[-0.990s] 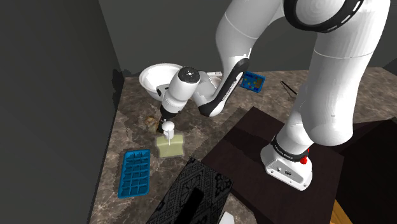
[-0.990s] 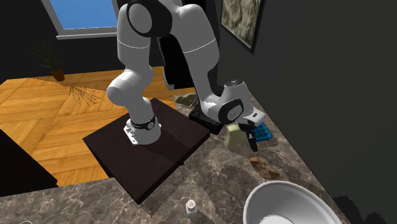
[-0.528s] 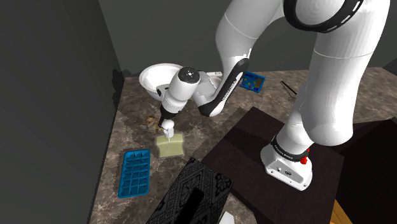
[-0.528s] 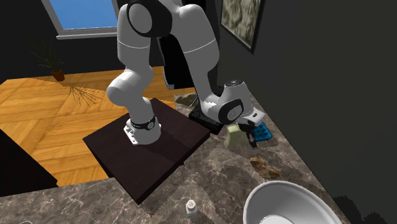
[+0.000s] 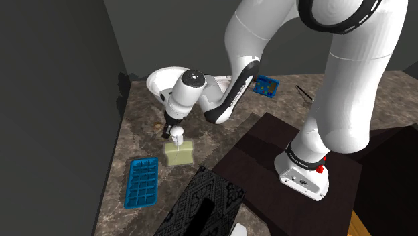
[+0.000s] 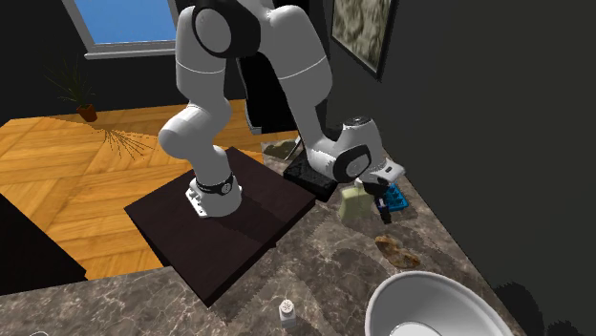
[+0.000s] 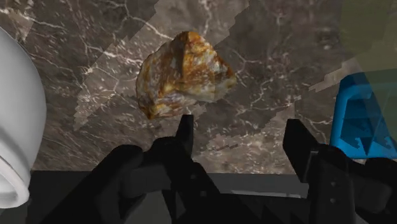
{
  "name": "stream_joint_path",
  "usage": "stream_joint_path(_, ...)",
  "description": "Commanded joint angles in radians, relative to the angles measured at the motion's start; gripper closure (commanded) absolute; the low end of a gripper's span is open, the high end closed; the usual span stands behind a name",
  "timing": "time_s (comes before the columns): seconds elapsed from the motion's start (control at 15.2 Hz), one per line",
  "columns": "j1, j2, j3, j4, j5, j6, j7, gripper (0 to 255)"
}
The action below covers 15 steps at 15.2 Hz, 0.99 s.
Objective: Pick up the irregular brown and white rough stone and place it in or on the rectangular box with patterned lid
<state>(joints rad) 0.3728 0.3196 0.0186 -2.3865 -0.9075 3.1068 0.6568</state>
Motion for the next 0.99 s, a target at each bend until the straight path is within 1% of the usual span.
stream_joint_path(0.0, -0.035, 0.079, 0.15, 0.165, 0.154, -0.395, -0.029, 0)
stream_joint_path(0.07, 0.018, 0.158, 0.149, 0.301, 0.223, -0.596, -0.037, 0)
stream_joint_path(0.2, 0.114, 0.37, 0.126, 0.634, 0.31, -0.99, -0.041, 0)
stream_joint_path(0.26, 0.146, 0.461, 0.11, 0.772, 0.336, -1.128, -0.047, 0)
stream_joint_path(0.73, 0.132, 0.495, 0.09, 0.739, 0.314, -1.057, -0.033, 0)
stream_joint_path(0.92, 0.13, 0.499, 0.089, 0.737, 0.312, -1.052, -0.032, 0)
